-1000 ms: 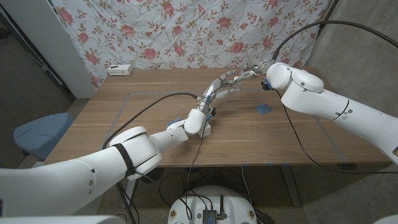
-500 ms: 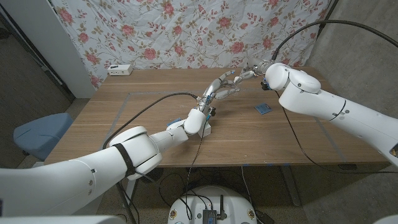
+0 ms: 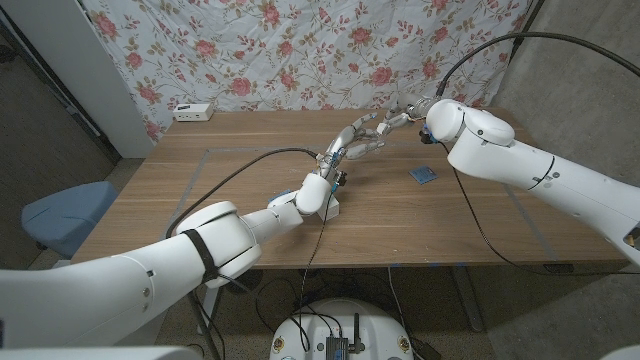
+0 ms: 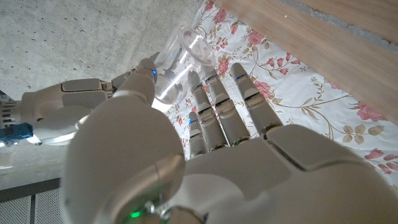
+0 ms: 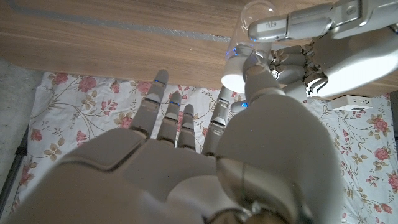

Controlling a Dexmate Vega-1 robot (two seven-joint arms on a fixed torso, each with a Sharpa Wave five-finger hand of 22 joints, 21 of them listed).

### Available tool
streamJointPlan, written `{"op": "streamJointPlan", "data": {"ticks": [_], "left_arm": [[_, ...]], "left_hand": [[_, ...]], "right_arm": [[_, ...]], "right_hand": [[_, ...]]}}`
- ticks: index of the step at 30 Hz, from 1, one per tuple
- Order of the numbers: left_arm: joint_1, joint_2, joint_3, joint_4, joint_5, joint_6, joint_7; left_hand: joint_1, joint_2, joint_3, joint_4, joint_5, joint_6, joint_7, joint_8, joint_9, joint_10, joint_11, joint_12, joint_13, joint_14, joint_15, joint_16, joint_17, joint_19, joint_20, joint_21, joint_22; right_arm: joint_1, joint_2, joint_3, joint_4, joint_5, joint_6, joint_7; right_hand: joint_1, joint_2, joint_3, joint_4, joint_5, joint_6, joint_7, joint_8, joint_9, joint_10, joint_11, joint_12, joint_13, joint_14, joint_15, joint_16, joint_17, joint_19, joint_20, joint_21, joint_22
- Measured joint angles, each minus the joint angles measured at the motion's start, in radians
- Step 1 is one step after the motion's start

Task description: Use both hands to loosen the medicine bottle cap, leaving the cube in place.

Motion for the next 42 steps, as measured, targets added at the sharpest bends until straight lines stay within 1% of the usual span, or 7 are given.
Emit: {"op": "streamJointPlan", "data": {"ticks": [6, 11, 15, 25, 27, 34, 42], "left_arm": [[-0.002, -0.001, 0.000, 0.001, -0.008, 0.008, -0.007], [-0.005, -0.002, 0.002, 0.003, -0.014, 0.013, -0.011], [-0.007, -0.003, 0.004, 0.003, -0.017, 0.015, -0.011], [-0.007, -0.003, 0.006, 0.003, -0.019, 0.017, -0.010], [-0.007, -0.003, 0.007, 0.004, -0.019, 0.017, -0.009], [-0.007, -0.003, 0.008, 0.003, -0.017, 0.017, -0.006], [-0.006, -0.003, 0.008, 0.003, -0.015, 0.016, -0.005]], "left_hand": [[-0.001, -0.001, 0.000, 0.000, 0.000, 0.000, 0.000, 0.000, 0.000, 0.000, 0.000, 0.000, 0.000, 0.000, 0.000, 0.000, 0.002, 0.000, 0.000, 0.000, 0.000], [-0.001, -0.001, 0.000, 0.000, 0.000, 0.000, 0.000, 0.000, 0.000, 0.000, 0.000, 0.000, 0.000, 0.000, 0.000, 0.000, 0.002, 0.000, 0.000, 0.000, 0.000], [-0.001, -0.001, 0.000, 0.000, 0.000, 0.000, 0.000, 0.000, 0.000, 0.000, 0.000, 0.000, 0.000, 0.000, 0.000, 0.000, 0.002, 0.000, 0.000, 0.000, 0.000], [0.000, -0.001, 0.000, 0.000, 0.003, 0.000, 0.000, 0.000, 0.000, 0.000, 0.000, -0.001, -0.001, 0.000, 0.000, 0.000, 0.002, 0.000, 0.000, 0.000, 0.000], [0.000, 0.000, 0.000, 0.000, 0.003, 0.000, 0.000, 0.000, 0.000, 0.000, 0.000, -0.001, -0.001, 0.000, 0.000, 0.000, 0.002, 0.000, 0.000, 0.000, 0.000], [0.001, 0.000, 0.000, 0.000, 0.003, 0.000, 0.000, 0.000, 0.000, 0.000, 0.000, -0.005, 0.000, 0.002, 0.002, 0.000, 0.002, 0.000, 0.000, 0.000, 0.000], [0.002, 0.002, 0.000, 0.000, 0.003, 0.000, 0.000, 0.000, 0.000, 0.000, 0.000, -0.008, 0.000, 0.002, 0.002, 0.000, 0.002, -0.005, 0.005, 0.000, 0.000]], "right_arm": [[0.002, 0.002, 0.008, 0.012, 0.008, 0.009, 0.003], [0.004, 0.002, 0.013, 0.020, 0.024, 0.027, 0.009], [0.008, 0.003, 0.014, 0.025, 0.032, 0.039, 0.018], [0.013, 0.001, 0.020, 0.029, 0.040, 0.045, 0.028], [0.013, 0.000, 0.023, 0.030, 0.049, 0.048, 0.037], [0.014, -0.004, 0.030, 0.033, 0.072, 0.057, 0.051], [0.016, -0.008, 0.034, 0.034, 0.084, 0.059, 0.059]], "right_hand": [[0.007, 0.001, 0.006, 0.001, 0.000, -0.009, -0.009, -0.006, 0.000, -0.006, -0.006, -0.004, 0.000, -0.011, -0.011, -0.004, 0.002, -0.004, 0.004, 0.000, 0.000], [0.016, 0.008, 0.016, 0.000, 0.000, -0.016, -0.016, -0.007, -0.003, -0.024, -0.024, -0.008, 0.000, -0.016, -0.016, -0.007, 0.005, -0.004, 0.004, 0.000, 0.000], [0.028, 0.020, 0.026, 0.001, 0.000, -0.030, -0.039, -0.010, -0.003, -0.037, -0.058, -0.008, 0.000, -0.023, -0.023, -0.007, 0.009, -0.013, 0.003, 0.000, 0.000], [0.058, 0.050, 0.040, 0.007, 0.008, -0.066, -0.092, -0.025, -0.008, -0.069, -0.101, -0.008, 0.000, -0.043, -0.036, -0.007, 0.015, -0.026, 0.001, -0.004, 0.000], [0.065, 0.057, 0.044, 0.005, 0.008, -0.071, -0.108, -0.031, -0.008, -0.070, -0.103, -0.008, 0.000, -0.047, -0.039, -0.007, 0.019, -0.026, 0.001, -0.004, 0.000], [0.082, 0.074, 0.052, -0.001, 0.019, -0.092, -0.129, -0.039, -0.012, -0.087, -0.121, -0.008, 0.000, -0.058, -0.042, -0.007, 0.019, -0.036, 0.001, -0.004, 0.000], [0.104, 0.080, 0.064, -0.005, 0.023, -0.098, -0.135, -0.047, -0.016, -0.089, -0.133, -0.008, 0.000, -0.063, -0.045, -0.007, 0.019, -0.042, -0.005, -0.004, 0.000]]}}
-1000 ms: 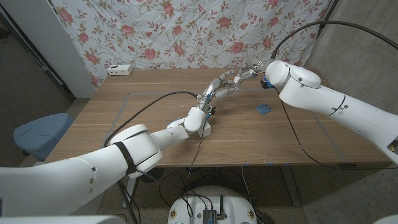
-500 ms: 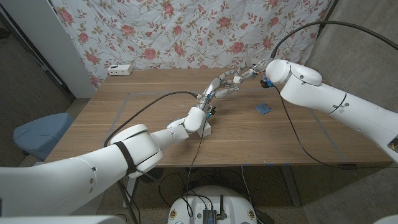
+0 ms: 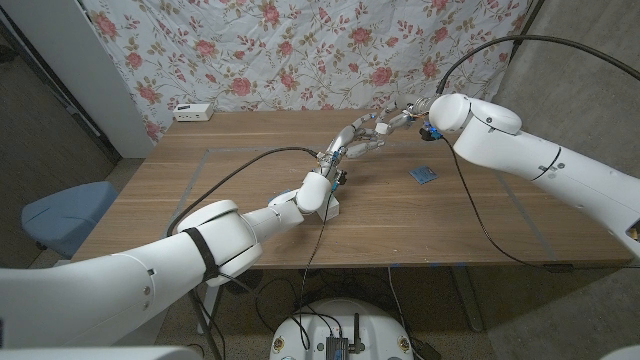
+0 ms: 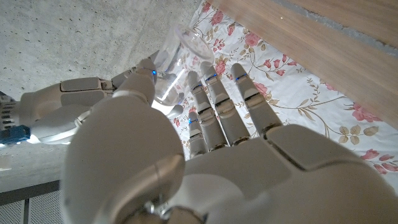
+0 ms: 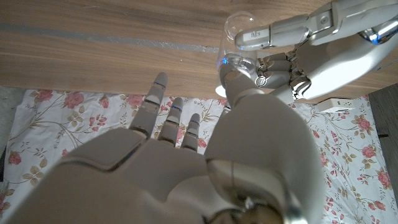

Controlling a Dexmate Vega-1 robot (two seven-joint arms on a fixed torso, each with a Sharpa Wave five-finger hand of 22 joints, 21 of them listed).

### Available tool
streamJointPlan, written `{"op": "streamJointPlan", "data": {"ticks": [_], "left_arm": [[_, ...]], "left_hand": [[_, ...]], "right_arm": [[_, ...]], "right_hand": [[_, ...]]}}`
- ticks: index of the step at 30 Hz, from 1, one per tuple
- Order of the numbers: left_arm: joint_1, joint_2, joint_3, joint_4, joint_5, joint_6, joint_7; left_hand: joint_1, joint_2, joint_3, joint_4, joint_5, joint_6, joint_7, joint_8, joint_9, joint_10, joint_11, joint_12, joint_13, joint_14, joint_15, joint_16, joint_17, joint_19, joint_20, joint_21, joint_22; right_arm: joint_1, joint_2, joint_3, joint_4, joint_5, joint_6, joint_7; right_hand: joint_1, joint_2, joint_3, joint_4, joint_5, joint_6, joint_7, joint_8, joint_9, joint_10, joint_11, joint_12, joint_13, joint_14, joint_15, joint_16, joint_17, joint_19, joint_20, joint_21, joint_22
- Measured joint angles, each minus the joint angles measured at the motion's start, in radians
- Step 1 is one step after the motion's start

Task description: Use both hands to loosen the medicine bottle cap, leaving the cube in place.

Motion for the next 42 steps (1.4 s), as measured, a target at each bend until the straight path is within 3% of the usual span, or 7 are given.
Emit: {"op": "streamJointPlan", "data": {"ticks": [7, 26, 33, 42], "left_arm": [[0.000, 0.000, 0.000, -0.001, 0.001, -0.001, 0.001], [0.001, 0.002, 0.000, -0.002, 0.009, -0.010, 0.014], [0.003, 0.004, 0.001, -0.003, 0.015, -0.013, 0.020], [0.003, 0.004, 0.002, -0.004, 0.021, -0.015, 0.026]], "left_hand": [[0.000, 0.000, 0.003, -0.003, 0.000, 0.000, 0.000, 0.000, 0.000, 0.000, 0.000, 0.005, 0.000, 0.002, -0.002, 0.000, 0.000, 0.000, 0.000, 0.000, 0.000], [-0.005, 0.005, 0.003, -0.003, 0.004, 0.000, 0.000, 0.000, 0.000, 0.000, 0.000, 0.004, -0.001, 0.006, -0.005, 0.000, 0.000, 0.000, 0.000, 0.000, 0.000], [-0.005, 0.005, 0.005, -0.002, 0.004, 0.000, 0.000, 0.000, 0.000, 0.000, 0.000, 0.002, 0.000, 0.005, -0.005, 0.000, 0.000, 0.000, 0.000, 0.000, 0.000], [-0.005, 0.005, 0.008, -0.004, 0.003, 0.000, 0.000, 0.000, 0.000, 0.000, 0.000, 0.003, 0.000, 0.005, -0.005, 0.000, 0.000, 0.000, 0.000, 0.000, 0.000]], "right_arm": [[0.002, -0.003, 0.002, 0.001, 0.015, 0.004, 0.007], [0.011, -0.018, 0.001, -0.015, 0.029, 0.005, 0.025], [0.011, -0.023, 0.001, -0.022, 0.038, -0.003, 0.031], [0.011, -0.028, 0.005, -0.028, 0.047, -0.003, 0.034]], "right_hand": [[0.015, 0.004, 0.004, 0.004, 0.007, -0.001, -0.001, -0.008, -0.001, -0.008, -0.003, 0.000, 0.000, -0.012, 0.002, 0.000, 0.001, -0.005, 0.005, 0.000, 0.000], [0.037, -0.018, 0.004, 0.004, 0.022, -0.116, -0.003, -0.086, -0.024, -0.051, 0.018, -0.003, 0.000, -0.041, 0.020, 0.000, 0.002, -0.034, 0.023, 0.000, 0.000], [0.020, -0.042, -0.024, 0.020, 0.022, -0.160, -0.005, -0.120, -0.033, -0.065, 0.033, -0.003, 0.000, -0.053, 0.032, 0.000, 0.002, -0.039, 0.028, 0.000, 0.000], [-0.067, -0.095, -0.080, 0.044, -0.004, -0.188, -0.004, -0.147, -0.042, -0.079, 0.069, 0.005, 0.000, -0.060, 0.047, 0.000, -0.003, -0.040, 0.037, 0.000, 0.000]]}}
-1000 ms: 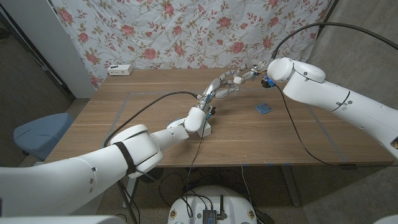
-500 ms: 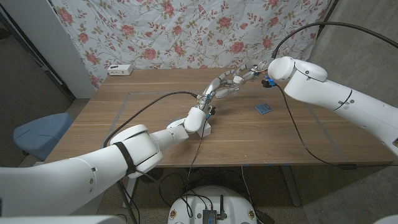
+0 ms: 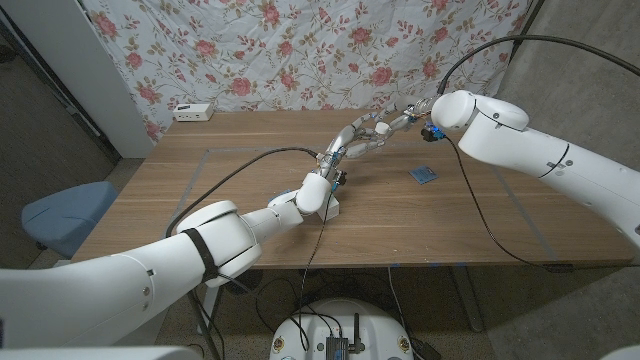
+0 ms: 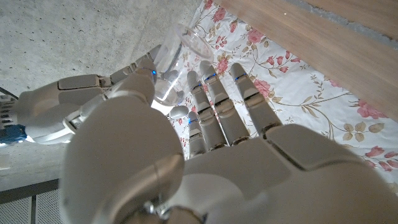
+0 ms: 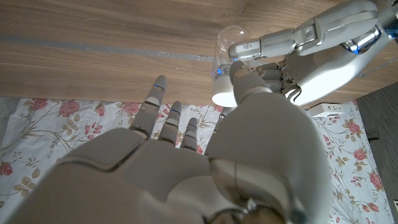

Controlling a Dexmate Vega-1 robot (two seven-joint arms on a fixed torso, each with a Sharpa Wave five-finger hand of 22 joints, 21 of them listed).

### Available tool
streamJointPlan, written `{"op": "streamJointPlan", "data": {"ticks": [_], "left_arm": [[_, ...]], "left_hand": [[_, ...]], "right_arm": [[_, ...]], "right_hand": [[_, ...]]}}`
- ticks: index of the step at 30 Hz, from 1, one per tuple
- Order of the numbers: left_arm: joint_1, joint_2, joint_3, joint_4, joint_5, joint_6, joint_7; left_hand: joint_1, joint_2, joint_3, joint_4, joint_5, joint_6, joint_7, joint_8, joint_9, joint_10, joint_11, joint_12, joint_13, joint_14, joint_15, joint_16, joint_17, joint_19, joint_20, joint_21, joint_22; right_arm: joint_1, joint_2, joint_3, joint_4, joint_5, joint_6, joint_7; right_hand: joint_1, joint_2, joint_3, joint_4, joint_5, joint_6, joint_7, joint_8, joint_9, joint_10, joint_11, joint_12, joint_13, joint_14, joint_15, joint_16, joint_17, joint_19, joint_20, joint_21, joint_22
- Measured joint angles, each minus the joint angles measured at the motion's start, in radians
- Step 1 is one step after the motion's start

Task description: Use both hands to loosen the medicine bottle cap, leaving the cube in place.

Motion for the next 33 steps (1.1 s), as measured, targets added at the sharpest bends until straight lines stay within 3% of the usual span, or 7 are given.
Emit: {"op": "streamJointPlan", "data": {"ticks": [10, 19, 33], "left_arm": [[0.002, 0.002, 0.001, -0.003, 0.008, -0.007, 0.009], [0.005, 0.004, 0.001, -0.007, 0.017, -0.015, 0.016], [0.009, 0.007, -0.002, -0.012, 0.031, -0.025, 0.027]], "left_hand": [[0.000, 0.000, 0.000, 0.000, 0.000, 0.000, 0.000, 0.000, 0.000, 0.000, 0.000, 0.000, 0.000, 0.000, 0.000, 0.000, 0.000, 0.000, 0.000, 0.000, 0.000], [0.000, 0.000, 0.000, 0.000, -0.001, 0.000, 0.000, 0.000, 0.000, -0.001, -0.001, 0.000, 0.000, 0.000, 0.000, 0.000, 0.000, 0.000, 0.000, 0.000, 0.000], [0.000, -0.001, 0.000, 0.000, -0.003, 0.000, 0.000, 0.000, 0.000, 0.002, 0.002, 0.004, 0.000, 0.000, 0.000, 0.000, 0.000, 0.000, 0.000, 0.000, 0.000]], "right_arm": [[-0.004, -0.007, 0.008, -0.010, 0.011, -0.005, -0.001], [-0.007, -0.012, 0.020, -0.012, 0.029, -0.009, -0.005], [-0.016, -0.017, 0.038, -0.014, 0.058, -0.018, -0.027]], "right_hand": [[-0.088, -0.024, -0.036, 0.027, -0.030, -0.013, 0.022, -0.008, -0.004, 0.000, 0.014, 0.000, 0.000, 0.002, 0.012, 0.000, 0.000, 0.000, 0.000, 0.000, 0.000], [-0.170, -0.035, -0.069, 0.052, -0.053, 0.013, 0.090, -0.007, -0.004, 0.014, 0.043, 0.008, 0.000, 0.011, 0.029, 0.000, -0.004, 0.000, 0.000, 0.003, 0.000], [-0.214, -0.047, -0.084, 0.053, -0.067, 0.067, 0.155, 0.012, -0.002, 0.029, 0.064, 0.015, 0.000, 0.034, 0.051, 0.004, -0.006, 0.026, 0.007, 0.012, 0.005]]}}
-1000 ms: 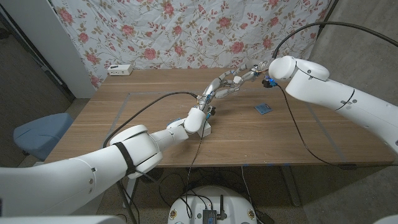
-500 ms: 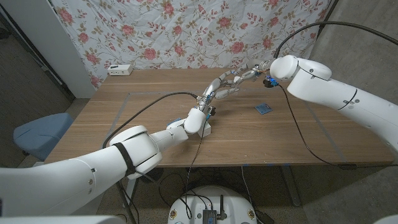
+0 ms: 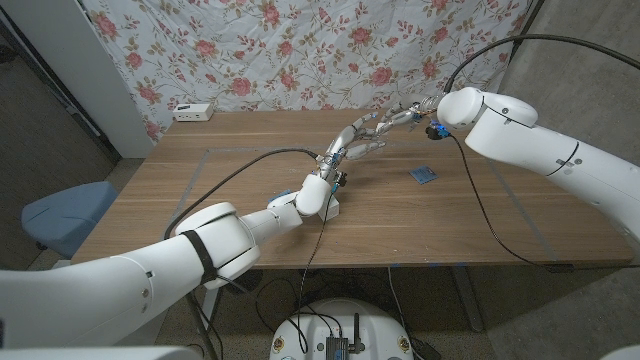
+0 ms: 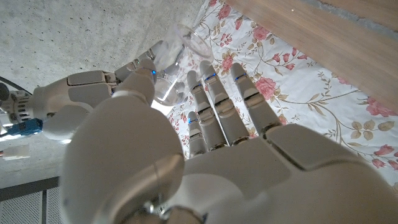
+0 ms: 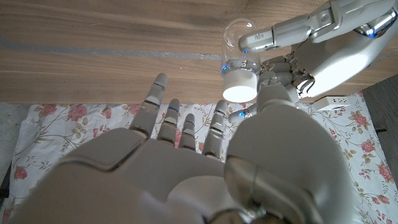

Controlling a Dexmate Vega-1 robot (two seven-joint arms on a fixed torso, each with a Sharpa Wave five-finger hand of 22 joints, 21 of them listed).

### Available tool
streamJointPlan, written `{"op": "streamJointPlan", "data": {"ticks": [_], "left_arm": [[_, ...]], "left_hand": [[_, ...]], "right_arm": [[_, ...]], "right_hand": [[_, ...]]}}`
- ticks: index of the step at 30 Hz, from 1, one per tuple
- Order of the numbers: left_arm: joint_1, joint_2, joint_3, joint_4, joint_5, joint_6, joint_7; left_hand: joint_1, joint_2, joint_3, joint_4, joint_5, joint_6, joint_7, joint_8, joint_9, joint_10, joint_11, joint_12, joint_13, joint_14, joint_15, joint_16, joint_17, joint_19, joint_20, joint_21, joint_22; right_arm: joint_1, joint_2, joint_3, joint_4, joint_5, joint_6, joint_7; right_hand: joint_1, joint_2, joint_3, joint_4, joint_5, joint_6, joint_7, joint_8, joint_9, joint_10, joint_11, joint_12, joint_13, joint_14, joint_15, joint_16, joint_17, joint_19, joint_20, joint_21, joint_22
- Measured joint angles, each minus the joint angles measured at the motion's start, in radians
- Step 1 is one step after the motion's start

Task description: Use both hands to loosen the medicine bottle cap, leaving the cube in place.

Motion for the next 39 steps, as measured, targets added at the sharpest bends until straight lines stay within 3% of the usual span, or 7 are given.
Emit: {"op": "streamJointPlan", "data": {"ticks": [6, 14, 39], "left_arm": [[0.002, 0.002, -0.003, -0.002, 0.005, -0.004, 0.004], [0.003, 0.002, -0.005, -0.004, 0.009, -0.007, 0.005], [0.006, 0.003, -0.011, -0.007, 0.016, -0.013, 0.005]], "left_hand": [[0.000, 0.000, 0.000, 0.000, -0.002, 0.000, 0.000, 0.000, 0.000, 0.000, 0.000, 0.000, 0.000, 0.000, 0.000, 0.000, 0.000, 0.000, 0.000, 0.000, 0.000], [0.000, 0.000, 0.002, 0.002, 0.004, 0.000, 0.000, 0.000, 0.000, 0.000, 0.000, 0.000, -0.001, 0.000, 0.000, 0.000, 0.000, 0.000, 0.000, 0.000, 0.000], [-0.005, -0.005, 0.002, 0.002, 0.003, 0.000, 0.000, 0.000, 0.000, 0.000, 0.000, 0.000, 0.000, 0.000, 0.000, 0.000, 0.000, 0.000, 0.000, 0.000, 0.000]], "right_arm": [[0.000, -0.002, 0.000, -0.005, 0.007, -0.012, -0.013], [0.000, -0.004, -0.002, -0.011, 0.013, -0.021, -0.023], [-0.005, -0.004, -0.014, -0.031, 0.014, -0.037, -0.069]], "right_hand": [[-0.010, -0.005, -0.004, -0.004, 0.000, 0.030, 0.028, 0.013, 0.000, 0.007, 0.007, 0.000, 0.000, 0.011, 0.000, 0.000, -0.003, 0.010, 0.001, 0.004, 0.000], [-0.012, -0.002, -0.004, -0.004, 0.000, 0.082, 0.043, 0.033, 0.009, 0.018, 0.018, 0.000, -0.005, 0.016, 0.005, 0.000, -0.008, 0.023, 0.002, 0.004, -0.002], [0.005, 0.018, 0.017, -0.033, 0.000, 0.188, 0.026, 0.085, 0.028, 0.063, 0.019, 0.008, -0.005, 0.056, -0.009, 0.008, -0.008, 0.055, -0.001, 0.004, -0.003]]}}
